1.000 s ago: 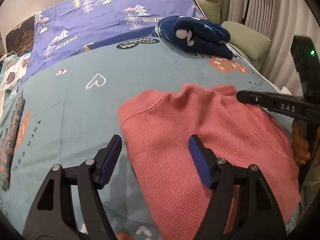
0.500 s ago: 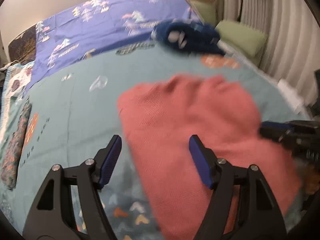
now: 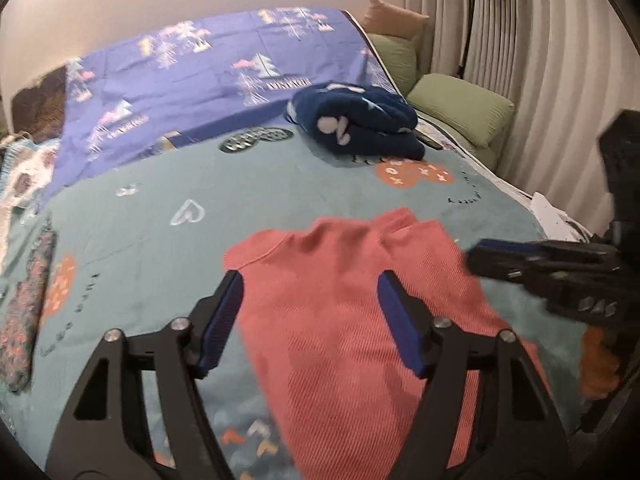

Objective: Fold small clothes

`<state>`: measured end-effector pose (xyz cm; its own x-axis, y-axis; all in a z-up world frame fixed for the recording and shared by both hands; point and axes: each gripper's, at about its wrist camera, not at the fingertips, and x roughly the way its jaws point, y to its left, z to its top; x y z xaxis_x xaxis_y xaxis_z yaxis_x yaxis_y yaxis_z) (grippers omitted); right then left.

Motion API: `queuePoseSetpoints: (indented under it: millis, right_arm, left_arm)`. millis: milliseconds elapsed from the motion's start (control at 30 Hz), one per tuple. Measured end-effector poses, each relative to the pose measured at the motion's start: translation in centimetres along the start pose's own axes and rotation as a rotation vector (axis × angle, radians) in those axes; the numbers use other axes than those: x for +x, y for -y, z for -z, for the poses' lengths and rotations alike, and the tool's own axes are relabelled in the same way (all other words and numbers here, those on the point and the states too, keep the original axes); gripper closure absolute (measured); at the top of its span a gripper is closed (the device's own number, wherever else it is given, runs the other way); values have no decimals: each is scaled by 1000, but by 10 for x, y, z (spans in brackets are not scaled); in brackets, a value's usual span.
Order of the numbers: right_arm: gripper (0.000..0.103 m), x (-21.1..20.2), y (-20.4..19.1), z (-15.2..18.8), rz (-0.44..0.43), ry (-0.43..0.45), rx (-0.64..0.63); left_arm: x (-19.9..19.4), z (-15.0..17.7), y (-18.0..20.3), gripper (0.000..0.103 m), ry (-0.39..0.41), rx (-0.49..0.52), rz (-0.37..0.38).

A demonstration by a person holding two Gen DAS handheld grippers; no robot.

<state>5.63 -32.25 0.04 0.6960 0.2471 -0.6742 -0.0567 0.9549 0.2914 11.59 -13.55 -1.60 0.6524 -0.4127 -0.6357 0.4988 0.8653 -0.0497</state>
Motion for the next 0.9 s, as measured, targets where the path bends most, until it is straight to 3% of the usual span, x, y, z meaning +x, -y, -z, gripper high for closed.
queuePoseSetpoints:
  millis: [33, 200, 300, 333, 400, 500, 600, 733, 900]
  right_arm:
    - [79, 6, -5, 0, -8, -14, 6]
    - [80, 47, -10, -22, -48, -62, -11]
    - [80, 65, -8, -30, -50, -76, -17]
    - [80, 75, -5, -31, -4, -90, -22]
    - [81, 97, 6, -25, 128, -133, -32]
    - [81, 104, 32, -19, 40, -125, 61]
    - [81, 103, 27, -18, 60, -121, 29]
    - [81, 74, 24, -17, 39, -75, 20]
    - [80, 5, 18, 0, -12, -20, -20]
  left_arm:
    - [6, -3, -1, 42, -14, -11, 12]
    - [46, -16, -17, 76, -100, -76, 88]
    - [75, -19, -26, 78, -137, -92, 72]
    - [87, -18, -28, 77, -155, -78, 39]
    - [101, -13, -32, 72, -162, -63, 49]
    - [97, -10, -27, 71, -137, -21, 35]
    - [93, -9, -27, 71, -128, -19, 34]
    - [67, -10, -32, 71, -97, -48, 22]
    - [2, 13, -30, 71, -51, -40, 86]
